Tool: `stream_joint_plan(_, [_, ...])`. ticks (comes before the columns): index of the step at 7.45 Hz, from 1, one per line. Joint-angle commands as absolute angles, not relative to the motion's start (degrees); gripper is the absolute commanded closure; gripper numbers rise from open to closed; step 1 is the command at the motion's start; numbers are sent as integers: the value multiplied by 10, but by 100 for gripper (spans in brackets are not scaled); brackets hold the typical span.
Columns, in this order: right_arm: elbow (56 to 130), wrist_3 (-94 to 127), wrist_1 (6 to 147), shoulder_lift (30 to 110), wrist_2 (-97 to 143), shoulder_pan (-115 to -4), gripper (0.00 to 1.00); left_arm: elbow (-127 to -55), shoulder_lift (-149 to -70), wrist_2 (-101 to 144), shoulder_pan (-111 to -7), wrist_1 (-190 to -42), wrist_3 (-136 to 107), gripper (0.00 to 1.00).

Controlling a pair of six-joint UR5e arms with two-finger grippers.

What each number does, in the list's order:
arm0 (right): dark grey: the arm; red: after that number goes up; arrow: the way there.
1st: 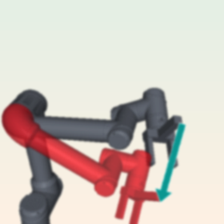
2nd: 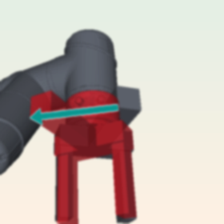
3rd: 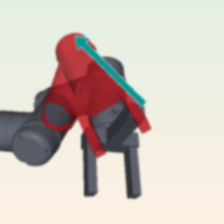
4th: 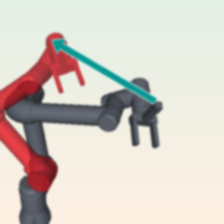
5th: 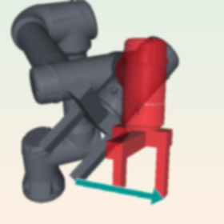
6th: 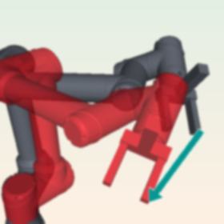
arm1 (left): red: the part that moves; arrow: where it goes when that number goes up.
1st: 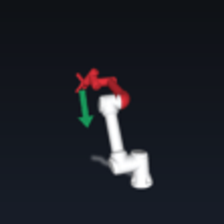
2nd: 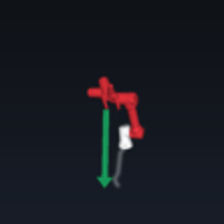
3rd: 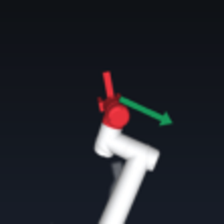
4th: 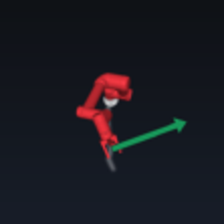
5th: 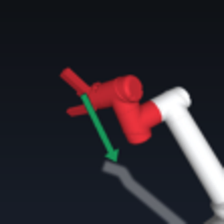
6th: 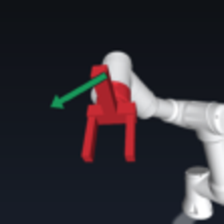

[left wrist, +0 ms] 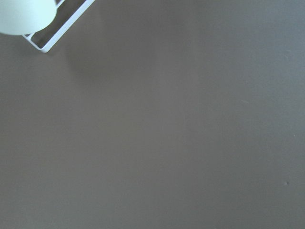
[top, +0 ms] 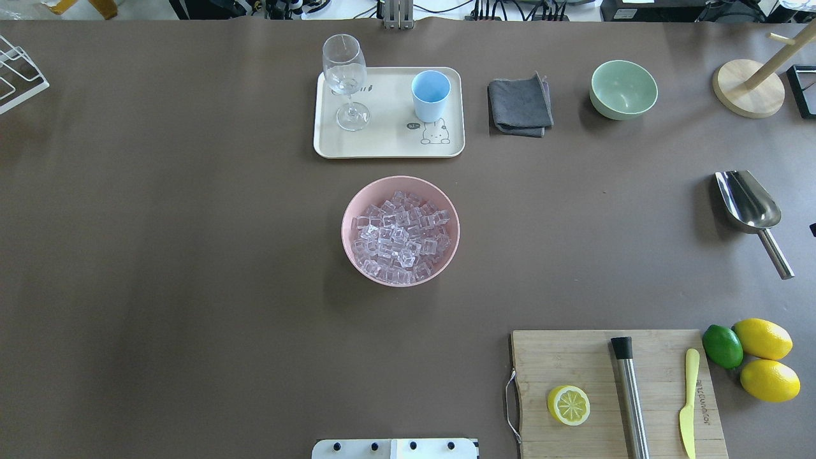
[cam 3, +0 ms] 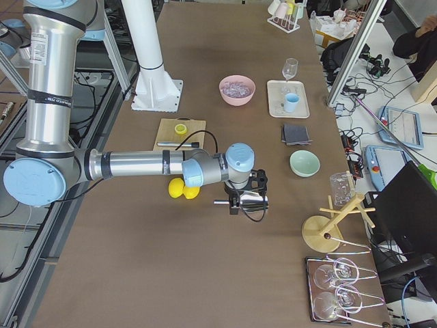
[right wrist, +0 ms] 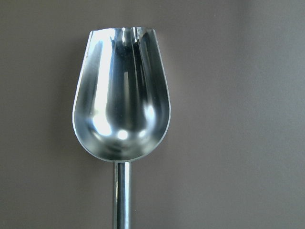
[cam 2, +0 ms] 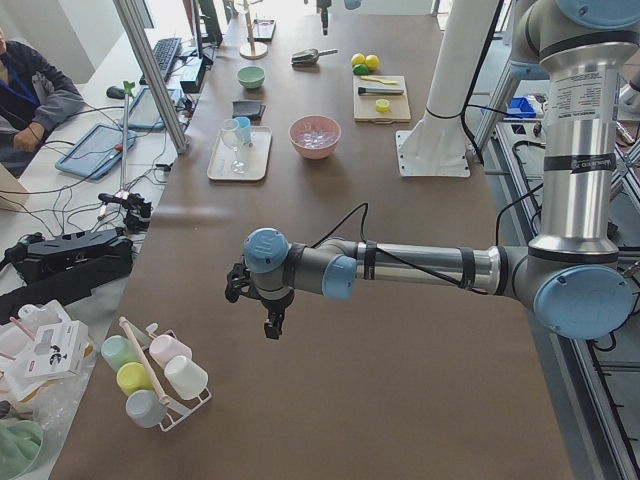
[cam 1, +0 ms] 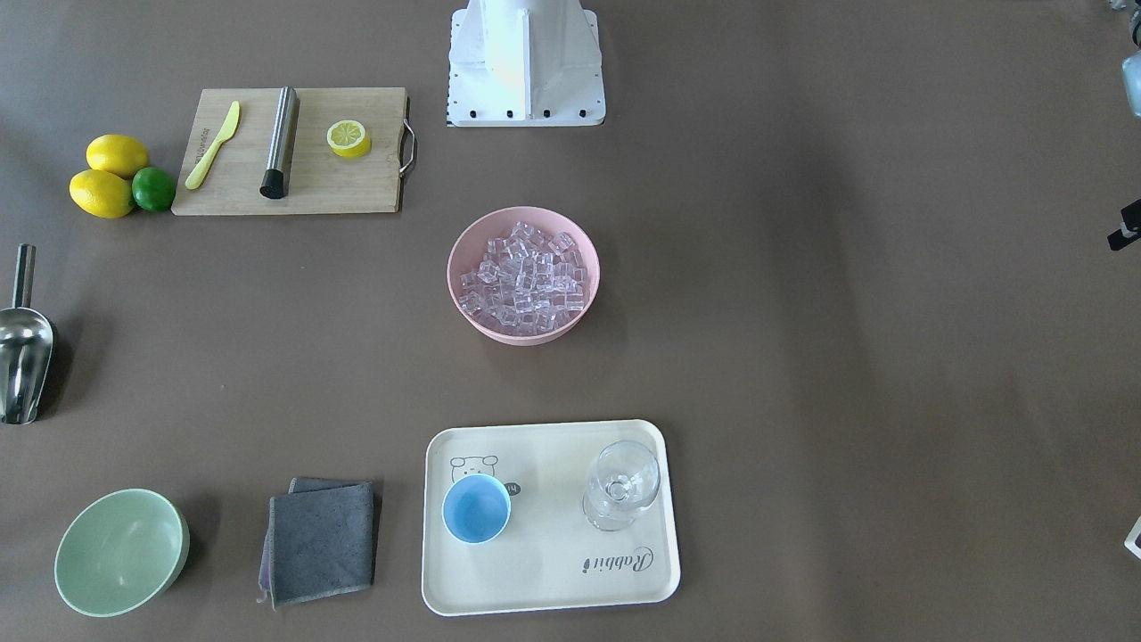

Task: Put ice in cup with scoop
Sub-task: 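Move the right gripper down over the metal scoop's handle, then lift the metal scoop with the right gripper while the left reaches toward the bowl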

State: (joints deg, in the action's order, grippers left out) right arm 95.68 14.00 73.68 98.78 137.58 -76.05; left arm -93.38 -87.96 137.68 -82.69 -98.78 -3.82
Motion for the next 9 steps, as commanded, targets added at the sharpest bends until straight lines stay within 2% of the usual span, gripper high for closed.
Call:
stream_joint_plan(1, [947,170,722,975,1375,-721,1,-937,-888,1378,-776,-992,-35,1])
stream_joint_plan(4, [922,171,724,947,1360,-694,1,-939,-957,1373,-583,-1089,-41,1])
stream_joint_plan(5, [911,171,724,944,1356,-681,1,-965,-999,1373,-539,-1093,-40,1])
stream_joint_plan(6, [904,171,724,942,1355,-670,1,-993,-1009,1367,-445,-1145,-40,1])
stream_joint_plan(8, [895,171,725,940,1354,-657,1,-1022,-1035,1195,-305,-1267,-40,1])
stream_joint_plan(9, [891,171,727,937,1350,-650,2,-1023,-1041,1117,-280,-1294,-36,1])
